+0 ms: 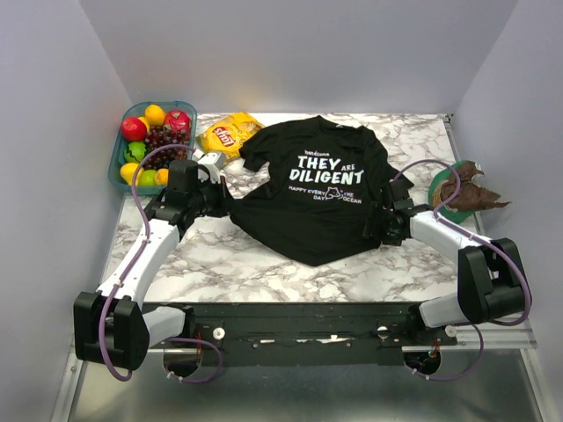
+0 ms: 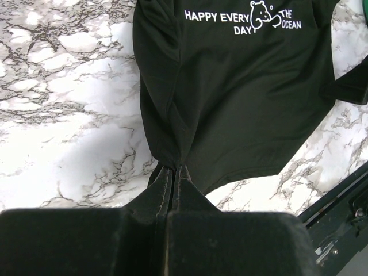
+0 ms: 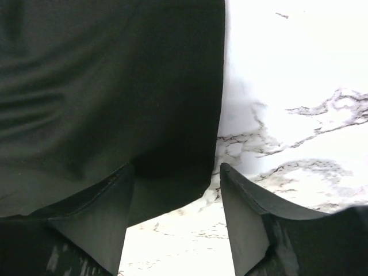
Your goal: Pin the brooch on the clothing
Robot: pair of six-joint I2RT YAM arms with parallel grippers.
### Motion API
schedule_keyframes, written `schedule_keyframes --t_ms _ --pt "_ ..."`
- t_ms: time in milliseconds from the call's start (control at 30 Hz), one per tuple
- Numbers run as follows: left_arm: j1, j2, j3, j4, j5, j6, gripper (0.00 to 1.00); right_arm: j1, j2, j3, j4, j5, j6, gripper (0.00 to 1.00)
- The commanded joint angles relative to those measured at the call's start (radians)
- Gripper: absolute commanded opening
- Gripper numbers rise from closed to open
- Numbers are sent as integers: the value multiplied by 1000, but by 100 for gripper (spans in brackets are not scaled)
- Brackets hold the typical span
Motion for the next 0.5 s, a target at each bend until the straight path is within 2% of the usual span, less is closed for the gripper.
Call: schedule_keyframes --t_ms 0,67,100,167,200,300,367,467 --pt "8 -13 0 -6 -9 18 0 13 -11 -19 -17 -36 -7 63" --pt "11 -14 2 -8 -17 21 0 13 -16 -20 -12 -62 -9 56" --pt "12 -14 2 -8 -19 22 0 13 -22 -20 -9 -66 -11 48" --pt "12 -16 2 -9 -22 24 0 13 -31 -22 -7 -67 -15 38" --pt "14 -16 2 -9 -22 24 0 13 -40 -20 -7 -67 -21 27" --pt "17 -22 10 -15 -37 28 0 13 -81 6 -52 -65 -37 10" --pt "24 -39 8 -15 -64 30 0 13 -147 61 -96 -54 -44 2" --pt "34 -73 1 -3 -92 33 0 13 -258 138 -202 11 -63 1"
